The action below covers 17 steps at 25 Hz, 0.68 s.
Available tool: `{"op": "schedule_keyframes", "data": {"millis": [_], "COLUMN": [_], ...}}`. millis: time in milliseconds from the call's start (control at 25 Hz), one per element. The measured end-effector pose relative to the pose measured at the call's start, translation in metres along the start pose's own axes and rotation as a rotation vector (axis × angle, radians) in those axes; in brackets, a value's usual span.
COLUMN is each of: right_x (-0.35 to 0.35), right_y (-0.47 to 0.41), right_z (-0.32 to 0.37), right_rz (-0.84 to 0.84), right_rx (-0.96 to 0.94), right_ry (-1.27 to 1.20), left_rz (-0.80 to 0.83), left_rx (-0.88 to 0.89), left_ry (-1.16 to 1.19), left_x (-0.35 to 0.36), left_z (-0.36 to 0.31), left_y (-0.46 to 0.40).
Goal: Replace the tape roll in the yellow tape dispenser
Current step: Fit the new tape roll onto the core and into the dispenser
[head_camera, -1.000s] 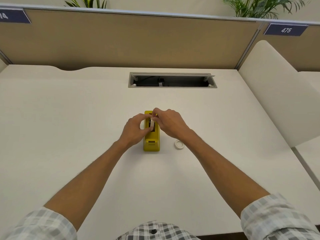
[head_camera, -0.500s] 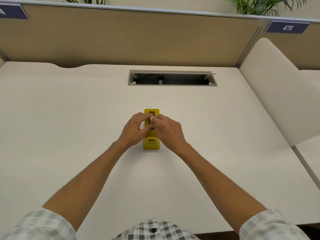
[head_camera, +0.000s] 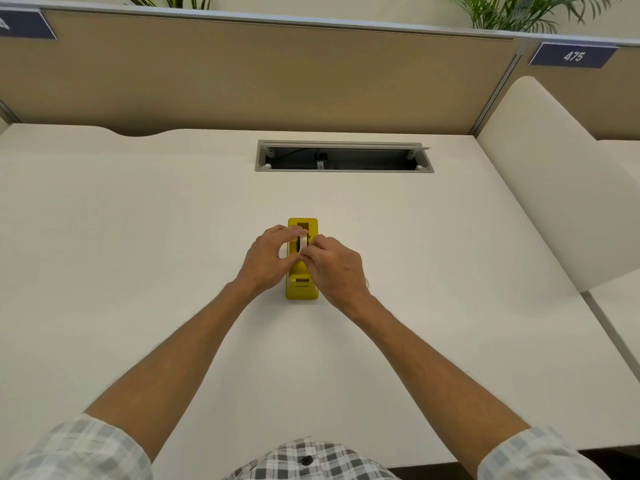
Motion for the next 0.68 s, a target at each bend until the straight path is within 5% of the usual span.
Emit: {"op": "schedule_keyframes", "data": {"millis": [680], "right_x": [-0.014], "right_y": [0.008], "right_z": [0.003], "right_rz": [-0.203], "right_rx": [-0.005], "right_ry": [0.023], "left_rz": [-0.021], "left_rx": [-0.032], "left_ry": [-0.004], "left_x": [-0.001], "left_z": [0.0], "left_y": [-0.002]}}
Point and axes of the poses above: each hand's wrist, its own y-axis away from the middle knuckle, its own x-axis out of the palm, z = x × y, the point moved 5 cm from there along -y, towards the middle knuckle, and after that the axes turned 14 degrees about y, right-handed, at the moved point
